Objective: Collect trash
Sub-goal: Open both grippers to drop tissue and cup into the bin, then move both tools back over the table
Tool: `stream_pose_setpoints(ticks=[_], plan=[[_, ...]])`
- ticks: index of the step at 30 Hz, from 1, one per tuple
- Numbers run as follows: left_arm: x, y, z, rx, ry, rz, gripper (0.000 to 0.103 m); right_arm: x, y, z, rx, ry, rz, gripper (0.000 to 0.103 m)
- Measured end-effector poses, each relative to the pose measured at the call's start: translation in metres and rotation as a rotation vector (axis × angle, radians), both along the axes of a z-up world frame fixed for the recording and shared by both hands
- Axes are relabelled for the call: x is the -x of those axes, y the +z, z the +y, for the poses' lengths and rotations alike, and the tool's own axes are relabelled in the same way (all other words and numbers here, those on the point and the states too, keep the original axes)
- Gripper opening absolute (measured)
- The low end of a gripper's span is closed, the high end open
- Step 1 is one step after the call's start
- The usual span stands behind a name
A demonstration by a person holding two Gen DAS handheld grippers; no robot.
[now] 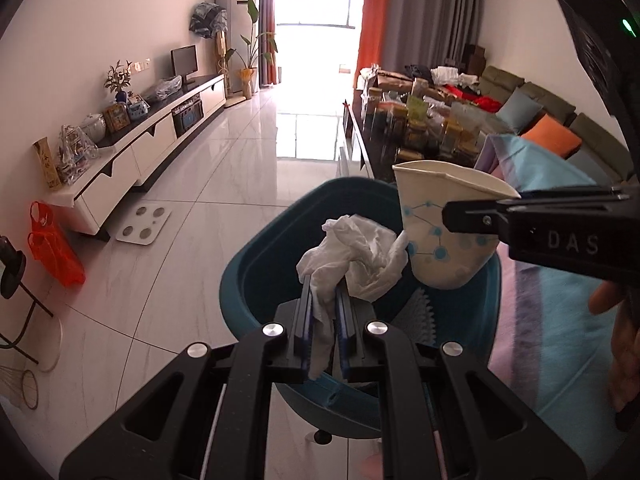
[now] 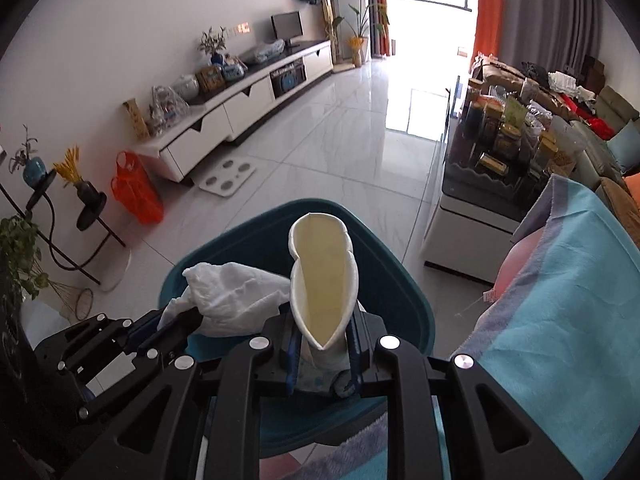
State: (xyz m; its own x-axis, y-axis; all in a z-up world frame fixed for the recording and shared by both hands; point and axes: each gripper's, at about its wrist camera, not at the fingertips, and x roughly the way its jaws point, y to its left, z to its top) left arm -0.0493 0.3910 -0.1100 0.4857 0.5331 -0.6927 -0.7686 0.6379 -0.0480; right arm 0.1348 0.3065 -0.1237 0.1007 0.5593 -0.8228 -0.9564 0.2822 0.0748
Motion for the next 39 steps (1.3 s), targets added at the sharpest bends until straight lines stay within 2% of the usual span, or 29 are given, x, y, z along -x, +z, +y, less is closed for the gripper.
stream_pose_setpoints(ticks=[6,7,9,11,13,14,18,19,24,29,32,39], plan=[[-0.012,-0.014,-0.001,-0.002,0.006,0.02,0.021,-0.003,-0.005,0.004,0.021,-0.003,0.024,0.03],[-0.014,-0.015,0.0,-0.004,0.01,0.02,0.029,-0.004,-0.005,0.004,0.018,-0.003,0.026,0.031],[-0.017,-0.015,-0.002,-0.004,0.015,0.019,0.04,-0.005,-0.004,0.005,0.018,0.002,0.037,0.041],[-0.015,-0.015,-0.005,-0.018,0.025,0.016,0.041,-0.006,-0.001,0.002,0.003,-0.005,0.037,0.043],[-0.014,-0.012,-0.006,-0.027,0.029,0.006,0.05,-0.008,0.003,-0.002,-0.017,-0.015,0.043,0.045],[-0.014,-0.01,-0.006,-0.035,0.034,0.004,0.051,-0.01,0.006,-0.003,-0.026,-0.02,0.04,0.045],[-0.006,0.009,-0.015,-0.068,0.052,-0.034,0.067,-0.014,0.021,-0.015,-0.075,-0.034,0.042,0.05],[-0.003,0.017,-0.018,-0.083,0.06,-0.052,0.074,-0.016,0.027,-0.02,-0.1,-0.037,0.045,0.05],[0.022,0.059,-0.036,-0.165,0.108,-0.132,0.097,-0.016,0.057,-0.05,-0.216,-0.06,0.009,0.071],[0.043,0.097,-0.056,-0.211,0.11,-0.206,0.097,-0.012,0.083,-0.083,-0.312,-0.076,-0.059,0.089],[0.054,0.119,-0.074,-0.244,0.096,-0.253,0.097,-0.009,0.098,-0.106,-0.369,-0.092,-0.109,0.095],[0.058,0.162,-0.126,-0.287,0.028,-0.355,0.097,-0.002,0.121,-0.165,-0.469,-0.125,-0.207,0.096]])
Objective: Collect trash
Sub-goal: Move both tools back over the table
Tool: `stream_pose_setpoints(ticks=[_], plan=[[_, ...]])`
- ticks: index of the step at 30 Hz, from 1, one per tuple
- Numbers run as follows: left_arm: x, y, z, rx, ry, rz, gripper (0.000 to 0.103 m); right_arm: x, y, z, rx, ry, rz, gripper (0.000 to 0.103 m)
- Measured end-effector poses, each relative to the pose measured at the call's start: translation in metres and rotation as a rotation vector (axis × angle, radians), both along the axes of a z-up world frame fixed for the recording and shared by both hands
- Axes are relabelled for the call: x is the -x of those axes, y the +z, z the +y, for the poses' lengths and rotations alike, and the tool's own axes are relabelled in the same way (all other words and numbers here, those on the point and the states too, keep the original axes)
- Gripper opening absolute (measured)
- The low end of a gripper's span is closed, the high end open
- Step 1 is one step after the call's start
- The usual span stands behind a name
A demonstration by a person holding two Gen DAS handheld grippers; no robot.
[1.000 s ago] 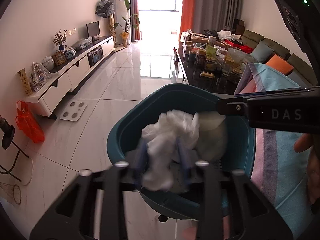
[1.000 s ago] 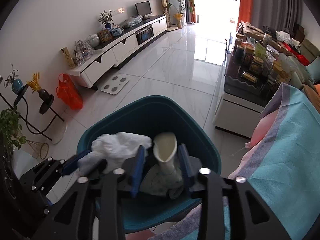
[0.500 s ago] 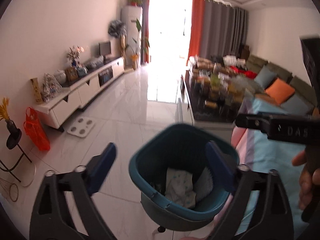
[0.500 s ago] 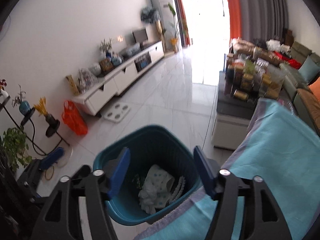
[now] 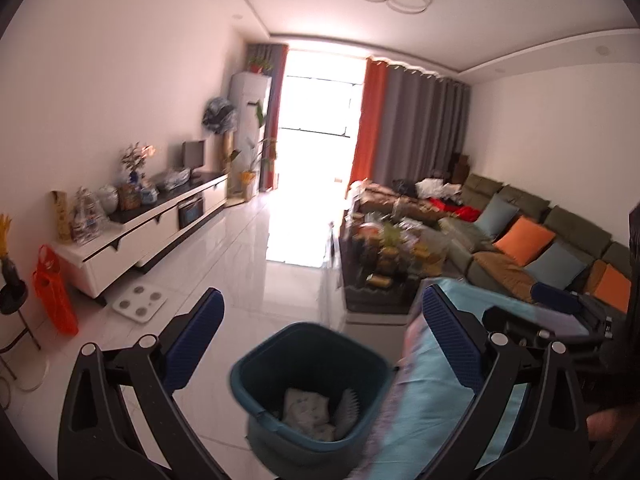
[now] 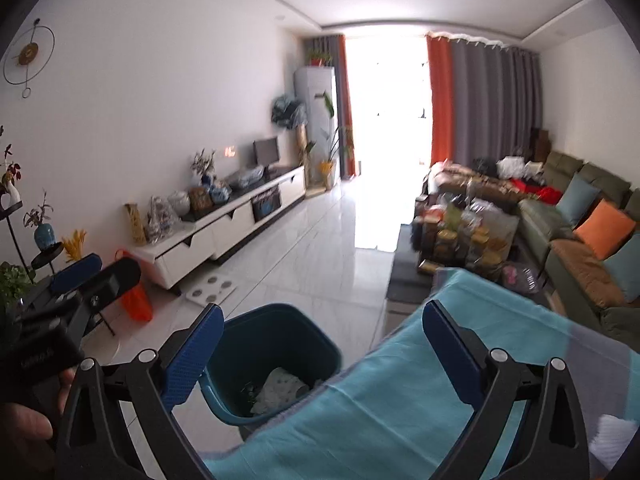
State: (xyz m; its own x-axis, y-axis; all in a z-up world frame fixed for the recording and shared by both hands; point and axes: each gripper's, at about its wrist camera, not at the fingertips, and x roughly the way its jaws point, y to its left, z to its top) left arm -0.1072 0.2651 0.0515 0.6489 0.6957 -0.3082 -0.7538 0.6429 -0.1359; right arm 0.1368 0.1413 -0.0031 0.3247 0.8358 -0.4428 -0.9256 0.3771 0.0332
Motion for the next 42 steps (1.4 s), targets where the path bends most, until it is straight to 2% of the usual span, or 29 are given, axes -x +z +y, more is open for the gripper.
stream_pose_setpoints(ticks=[4,14,20,27,33,36,42], plan=[[-0.008,0.015,-0.037,-0.06,-0.035,-0.021,0.097,-0.002,0.005,-0.043,-0.056,-0.052,-0.019,0.096],[-0.04,0.018,-0.116,-0.081,-0.199,-0.004,0.097,-0.01,0.003,-0.138,-0.135,-0.212,-0.057,0.096],[-0.066,0.012,-0.155,-0.088,-0.319,0.01,0.097,-0.01,-0.007,-0.196,-0.158,-0.381,-0.131,0.096],[-0.09,0.007,-0.2,-0.109,-0.449,-0.013,0.097,-0.007,-0.016,-0.259,-0.173,-0.552,-0.152,0.096],[-0.105,0.0,-0.22,-0.091,-0.528,-0.014,0.097,0.001,-0.018,-0.292,-0.184,-0.673,-0.197,0.096],[-0.113,-0.003,-0.216,-0.09,-0.561,-0.013,0.097,0.005,-0.019,-0.305,-0.176,-0.717,-0.219,0.096],[-0.125,-0.016,-0.225,-0.06,-0.65,0.014,0.097,0.007,-0.031,-0.319,-0.144,-0.785,-0.194,0.096]])
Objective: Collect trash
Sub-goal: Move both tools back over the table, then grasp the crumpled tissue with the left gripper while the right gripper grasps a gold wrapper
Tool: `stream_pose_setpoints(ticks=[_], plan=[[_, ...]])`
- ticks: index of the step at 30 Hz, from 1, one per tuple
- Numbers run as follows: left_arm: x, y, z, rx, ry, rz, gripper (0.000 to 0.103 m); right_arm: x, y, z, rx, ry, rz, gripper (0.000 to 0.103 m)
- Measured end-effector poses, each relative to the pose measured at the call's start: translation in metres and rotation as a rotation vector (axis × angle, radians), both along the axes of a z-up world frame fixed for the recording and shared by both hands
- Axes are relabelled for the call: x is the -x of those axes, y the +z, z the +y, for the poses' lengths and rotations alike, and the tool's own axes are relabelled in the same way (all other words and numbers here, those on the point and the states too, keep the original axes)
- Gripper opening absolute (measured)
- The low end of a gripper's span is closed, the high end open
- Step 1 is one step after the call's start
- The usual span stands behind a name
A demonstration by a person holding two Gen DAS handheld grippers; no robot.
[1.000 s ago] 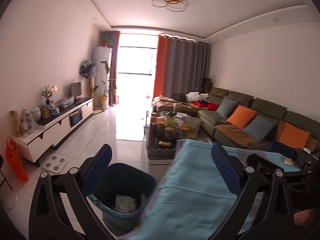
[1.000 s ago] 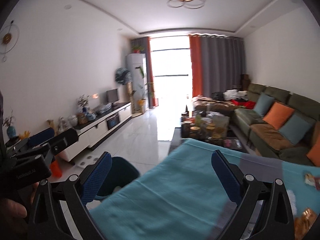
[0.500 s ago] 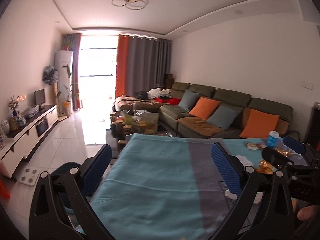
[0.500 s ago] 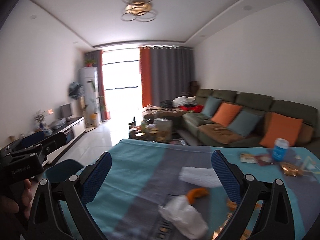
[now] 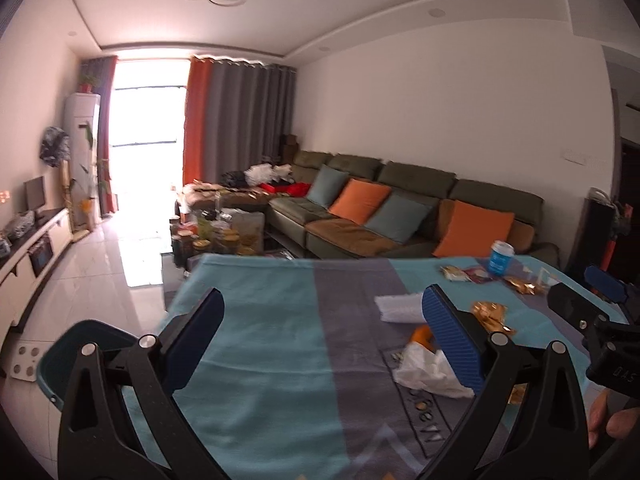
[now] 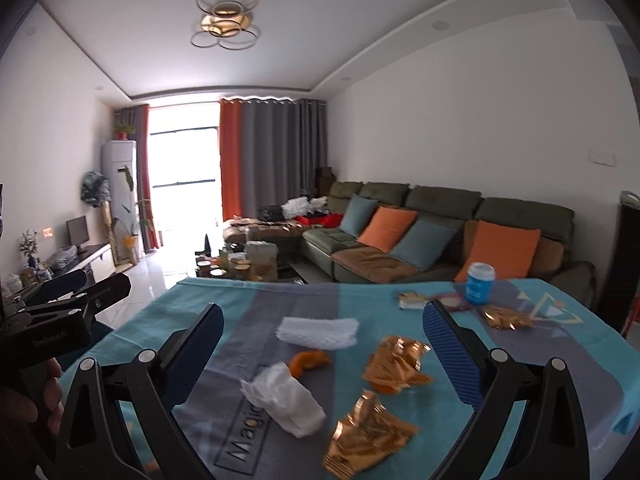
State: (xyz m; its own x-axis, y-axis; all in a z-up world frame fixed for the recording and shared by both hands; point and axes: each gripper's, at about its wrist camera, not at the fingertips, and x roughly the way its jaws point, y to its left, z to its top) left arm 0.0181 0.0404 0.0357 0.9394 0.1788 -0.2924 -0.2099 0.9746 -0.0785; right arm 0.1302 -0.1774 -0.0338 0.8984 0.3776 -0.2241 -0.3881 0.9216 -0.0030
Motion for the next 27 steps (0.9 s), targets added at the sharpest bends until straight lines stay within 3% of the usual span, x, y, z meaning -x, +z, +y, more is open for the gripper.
stream_pose_setpoints(ticks=[7,14,19,27], plan=[[-0.021,-0.026,-0.013,0.006,-0.111,0.072,0.097,-0.003,-0.024,-0.012,0.036,-0.071,0.093,0.096],[-0.051,-0.056,-0.025,0.017,-0.197,0.158,0.097,-0.028,-0.062,-0.007,0.106,-0.093,0.251,0.096],[-0.077,-0.074,-0.038,0.022,-0.245,0.2,0.097,-0.046,-0.082,-0.002,0.138,-0.084,0.336,0.085],[-0.112,-0.093,-0.054,0.055,-0.309,0.271,0.097,-0.064,-0.1,-0.004,0.17,-0.076,0.421,0.057]])
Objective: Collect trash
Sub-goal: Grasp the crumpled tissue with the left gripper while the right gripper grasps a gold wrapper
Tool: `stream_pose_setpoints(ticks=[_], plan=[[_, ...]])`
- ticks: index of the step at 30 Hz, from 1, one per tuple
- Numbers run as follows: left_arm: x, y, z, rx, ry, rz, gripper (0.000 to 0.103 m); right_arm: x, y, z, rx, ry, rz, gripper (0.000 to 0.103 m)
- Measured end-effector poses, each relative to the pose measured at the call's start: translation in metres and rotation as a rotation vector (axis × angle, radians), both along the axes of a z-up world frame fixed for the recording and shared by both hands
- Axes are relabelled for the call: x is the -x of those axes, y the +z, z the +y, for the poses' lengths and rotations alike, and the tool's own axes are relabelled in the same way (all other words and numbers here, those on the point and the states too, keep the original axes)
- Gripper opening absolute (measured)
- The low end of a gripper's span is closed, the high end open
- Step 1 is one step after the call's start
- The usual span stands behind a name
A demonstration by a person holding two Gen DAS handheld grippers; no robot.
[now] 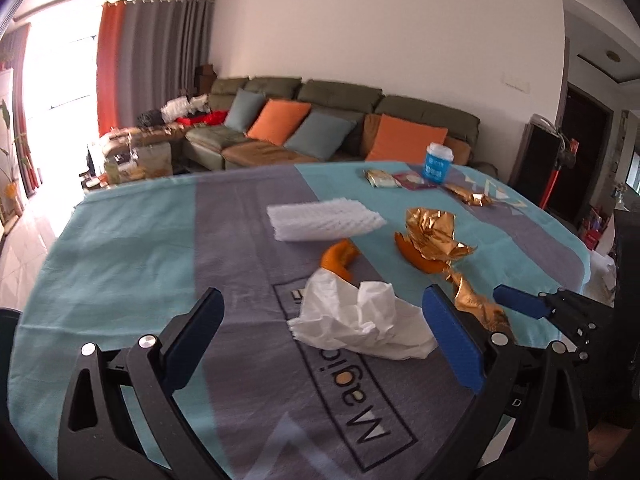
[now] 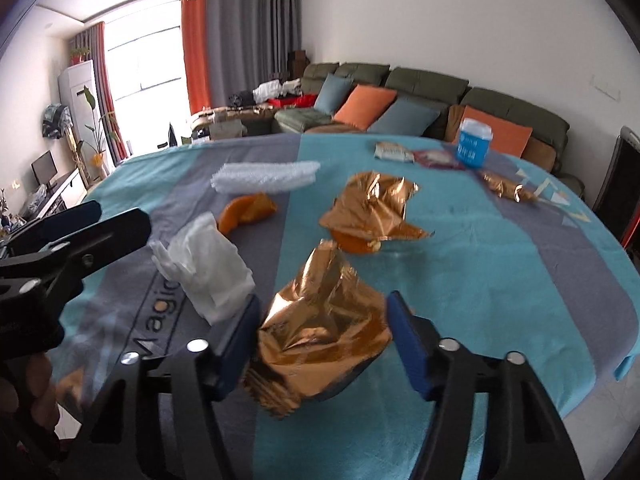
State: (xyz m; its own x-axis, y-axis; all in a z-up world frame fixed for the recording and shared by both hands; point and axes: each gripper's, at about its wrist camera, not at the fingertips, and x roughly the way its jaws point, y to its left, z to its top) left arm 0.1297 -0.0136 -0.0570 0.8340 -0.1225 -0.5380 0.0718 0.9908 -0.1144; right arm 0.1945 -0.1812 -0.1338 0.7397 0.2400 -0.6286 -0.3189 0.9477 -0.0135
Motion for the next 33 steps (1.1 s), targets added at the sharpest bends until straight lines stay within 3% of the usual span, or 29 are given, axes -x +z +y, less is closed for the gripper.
stream_pose_setpoints(ticks=[4,10,12,16,17,22,25,28,33], plan=[[-0.019,-0.012,-0.009,0.02,-0.031,0.062,0.097,-0.005,-0.004,-0.009,-0.011,-0.008,0.027,0.035],[-0.046,-0.032,-0.017,0.038,-0.045,0.182,0.097,-0.006,-0.002,-0.017,-0.049,-0.012,0.048,0.026],[-0.053,-0.037,-0.017,0.045,-0.039,0.209,0.097,-0.007,-0.001,-0.02,-0.065,-0.013,0.05,0.019],[-0.062,-0.044,-0.022,0.035,-0.041,0.248,0.076,-0.01,0.0,-0.025,-0.077,-0.013,0.053,0.018],[-0.061,-0.045,-0.021,0.04,-0.039,0.244,0.074,-0.01,0.001,-0.026,-0.078,-0.013,0.053,0.017],[-0.06,-0.047,-0.021,0.054,-0.053,0.221,0.043,-0.008,0.002,-0.026,-0.086,-0.009,0.054,0.016],[-0.054,-0.045,-0.021,0.064,-0.07,0.206,0.03,-0.005,0.006,-0.027,-0.086,-0.013,0.041,0.015],[-0.049,-0.04,-0.02,0.079,-0.085,0.19,0.023,-0.001,0.01,-0.026,-0.084,-0.02,0.027,0.014],[-0.028,-0.025,-0.011,0.103,-0.095,0.137,0.021,0.01,0.021,-0.025,-0.081,-0.031,-0.011,0.014]])
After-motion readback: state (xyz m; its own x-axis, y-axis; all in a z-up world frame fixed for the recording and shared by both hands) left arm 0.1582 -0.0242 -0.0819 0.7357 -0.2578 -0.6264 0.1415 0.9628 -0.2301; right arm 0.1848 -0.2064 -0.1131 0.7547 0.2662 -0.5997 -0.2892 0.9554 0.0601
